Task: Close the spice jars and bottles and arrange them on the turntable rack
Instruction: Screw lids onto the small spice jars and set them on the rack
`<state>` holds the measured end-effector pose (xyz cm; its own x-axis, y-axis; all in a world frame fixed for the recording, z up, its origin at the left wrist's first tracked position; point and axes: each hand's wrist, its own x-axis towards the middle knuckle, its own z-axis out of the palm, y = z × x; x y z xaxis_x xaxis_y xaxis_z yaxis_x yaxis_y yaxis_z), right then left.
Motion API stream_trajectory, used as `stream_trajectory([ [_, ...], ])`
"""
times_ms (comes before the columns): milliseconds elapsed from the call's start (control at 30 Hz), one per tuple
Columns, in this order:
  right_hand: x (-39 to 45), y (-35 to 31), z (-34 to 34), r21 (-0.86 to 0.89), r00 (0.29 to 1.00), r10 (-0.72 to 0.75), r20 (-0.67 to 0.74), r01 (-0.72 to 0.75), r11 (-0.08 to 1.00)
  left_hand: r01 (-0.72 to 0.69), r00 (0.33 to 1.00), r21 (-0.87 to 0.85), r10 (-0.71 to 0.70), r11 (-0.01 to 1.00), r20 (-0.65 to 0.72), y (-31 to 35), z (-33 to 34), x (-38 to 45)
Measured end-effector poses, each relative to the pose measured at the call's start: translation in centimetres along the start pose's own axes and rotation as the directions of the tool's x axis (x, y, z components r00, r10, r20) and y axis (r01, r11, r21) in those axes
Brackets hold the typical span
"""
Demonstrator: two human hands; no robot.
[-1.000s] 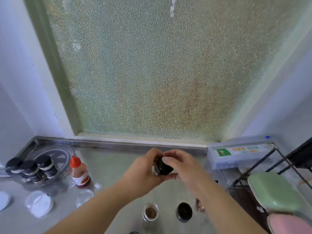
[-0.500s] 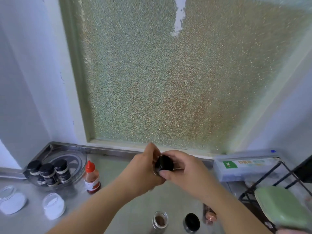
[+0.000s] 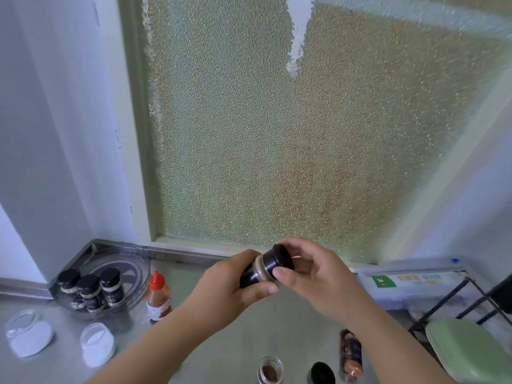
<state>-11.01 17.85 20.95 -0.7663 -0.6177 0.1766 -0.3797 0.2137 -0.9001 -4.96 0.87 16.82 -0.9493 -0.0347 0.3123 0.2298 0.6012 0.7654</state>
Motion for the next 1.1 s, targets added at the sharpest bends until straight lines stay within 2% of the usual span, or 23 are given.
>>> stream_trajectory([
  [133, -0.1, -1.1, -1.4, -0.239, 0.996, 0.032, 0.088, -0.010, 0.971, -0.136, 0.990, 0.202, 0.124, 0.970, 0.071, 0.2, -1.2, -0.4],
  [267, -0.4, -2.0, -1.3, -0.278, 0.997, 0.002, 0.074, 0.018, 0.960, -0.203, 0.973, 0.319, 0.227, 0.926, -0.041, 0.7, -1.8, -0.6],
  [367, -0.6, -2.4, -1.2, -0.344, 0.996, -0.022, 0.085, 0.050, 0.938, -0.245, 0.961, 0.355, 0.275, 0.902, -0.035, 0.7, -2.0, -0.7],
  [500, -0.9, -2.6, -0.9, -0.531, 0.981, -0.128, 0.144, 0.185, 0.827, -0.202, 0.967, 0.373, 0.245, 0.906, -0.070, 1.0, -2.1, -0.8],
  [600, -1.1, -2.9, -0.1, -0.643, 0.971, -0.157, 0.183, 0.239, 0.728, -0.109, 0.986, 0.314, 0.142, 0.943, -0.086, 1.6, -2.0, -0.8],
  [667, -1.2, -3.0, 0.2, -0.602, 0.973, -0.119, 0.197, 0.216, 0.768, -0.055, 0.995, 0.221, 0.073, 0.974, -0.074, 1.8, -2.1, -0.7],
  [733, -1.2, -3.0, -0.1, -0.425, 0.977, -0.115, 0.181, 0.183, 0.887, -0.040, 0.998, 0.057, 0.043, 0.998, -0.036, 2.4, -2.5, -0.4],
  [800, -1.3, -3.6, -1.0, -0.267, 0.973, -0.105, 0.204, 0.159, 0.951, -0.004, 1.000, -0.111, 0.007, 0.994, 0.031, 2.8, -3.2, -0.3],
  [867, -1.3, -4.4, -1.8, -0.307, 0.964, -0.127, 0.235, 0.197, 0.931, 0.031, 0.997, -0.179, -0.017, 0.983, 0.079, 3.0, -3.9, -0.3],
  [1000, -0.8, -5.5, -2.3, -0.398, 0.962, -0.166, 0.218, 0.243, 0.885, -0.023, 0.994, -0.053, 0.028, 0.998, 0.106, 2.4, -4.4, -0.5],
  [1100, -0.7, -5.7, -2.1, -0.463, 0.966, -0.139, 0.216, 0.227, 0.857, -0.084, 0.995, 0.072, 0.079, 0.994, 0.064, 2.6, -4.3, -0.8],
])
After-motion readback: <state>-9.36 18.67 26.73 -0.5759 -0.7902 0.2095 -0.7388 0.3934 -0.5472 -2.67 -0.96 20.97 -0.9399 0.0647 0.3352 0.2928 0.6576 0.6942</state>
